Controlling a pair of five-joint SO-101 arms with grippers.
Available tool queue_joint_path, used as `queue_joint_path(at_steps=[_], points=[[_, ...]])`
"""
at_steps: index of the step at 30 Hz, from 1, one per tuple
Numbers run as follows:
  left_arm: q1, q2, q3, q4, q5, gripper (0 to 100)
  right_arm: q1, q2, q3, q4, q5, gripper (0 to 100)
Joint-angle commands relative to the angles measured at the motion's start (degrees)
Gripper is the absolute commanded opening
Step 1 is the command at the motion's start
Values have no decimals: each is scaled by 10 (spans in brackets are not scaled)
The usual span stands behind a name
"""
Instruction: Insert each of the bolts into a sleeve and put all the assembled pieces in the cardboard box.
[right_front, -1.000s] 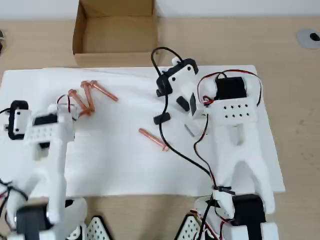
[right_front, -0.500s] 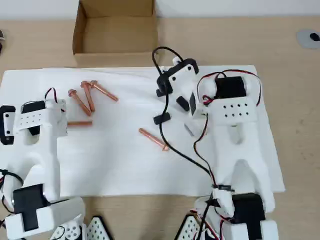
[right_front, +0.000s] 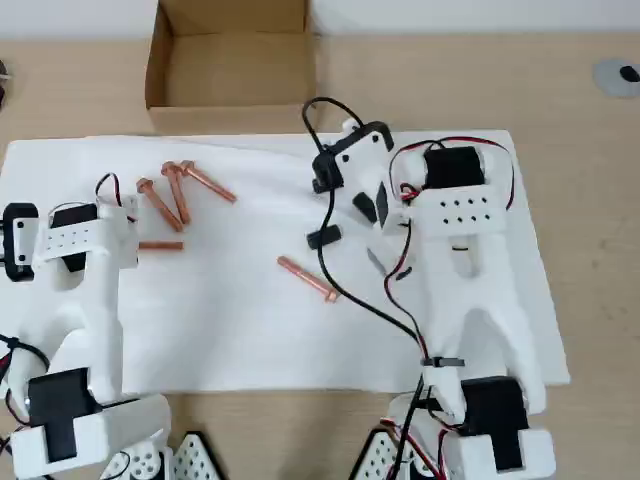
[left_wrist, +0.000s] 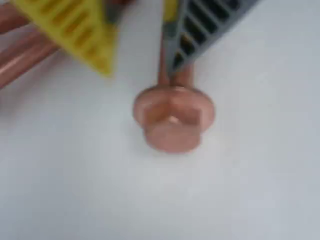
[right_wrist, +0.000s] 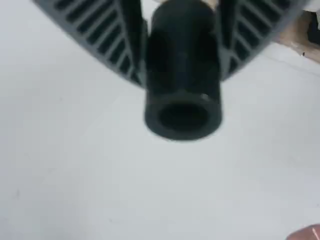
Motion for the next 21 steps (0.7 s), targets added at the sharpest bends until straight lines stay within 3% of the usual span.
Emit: queue_joint_path(at_steps=[1,21], points=[[6,-2,6,-5,10,139,5,-1,-7,9,-4,11],[-22,-2,-4,47,-14,143,7,-1,-7,9,-1,12]])
